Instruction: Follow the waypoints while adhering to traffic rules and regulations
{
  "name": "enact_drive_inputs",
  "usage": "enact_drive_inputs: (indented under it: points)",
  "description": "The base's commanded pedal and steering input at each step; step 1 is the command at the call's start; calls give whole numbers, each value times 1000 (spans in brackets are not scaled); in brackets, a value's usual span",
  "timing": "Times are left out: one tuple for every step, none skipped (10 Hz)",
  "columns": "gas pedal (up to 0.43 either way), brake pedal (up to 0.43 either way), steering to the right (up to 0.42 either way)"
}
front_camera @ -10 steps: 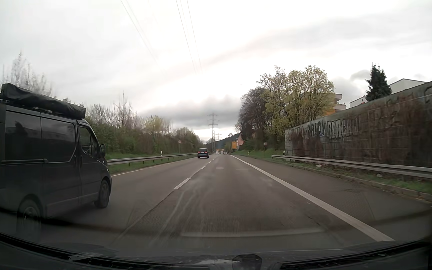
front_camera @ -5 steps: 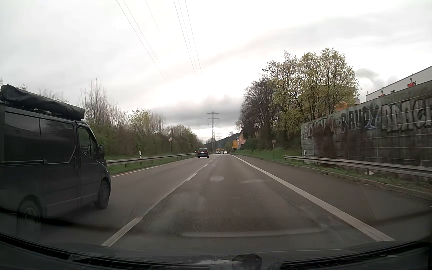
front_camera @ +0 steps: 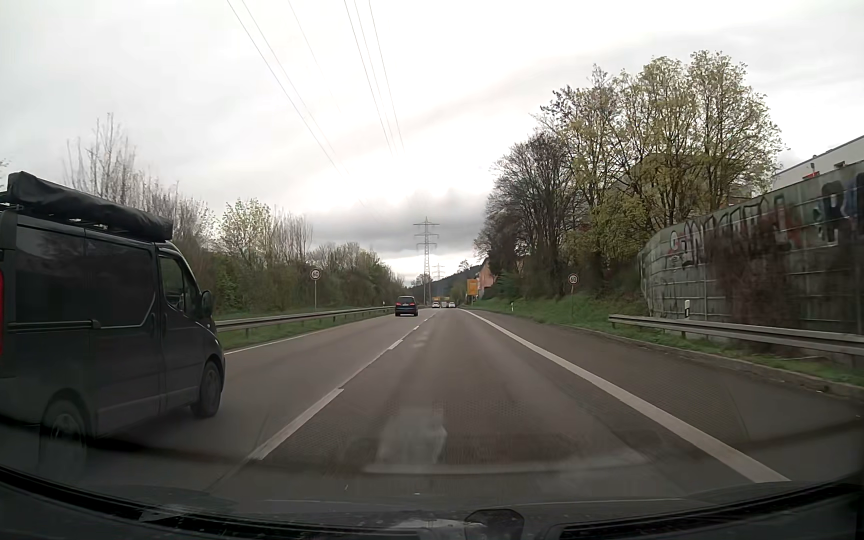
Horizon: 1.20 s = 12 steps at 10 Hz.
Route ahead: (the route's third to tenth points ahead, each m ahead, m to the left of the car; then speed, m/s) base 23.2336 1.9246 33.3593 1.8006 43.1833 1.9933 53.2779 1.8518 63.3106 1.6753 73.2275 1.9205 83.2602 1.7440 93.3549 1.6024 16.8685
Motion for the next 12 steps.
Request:
enact_drive_inputs:
  points:
    - [0, 0, 0]
    - [0, 0, 0]
    - [0, 0, 0]
    - [0, 0, 0]
    - [0, 0, 0]
    - [0, 0, 0]
    - [8, 0, 0]
    - [28, 0, 0]
    - [59, 0, 0]
    - [79, 0, 0]
    - [87, 0, 0]
    - [98, 0, 0]
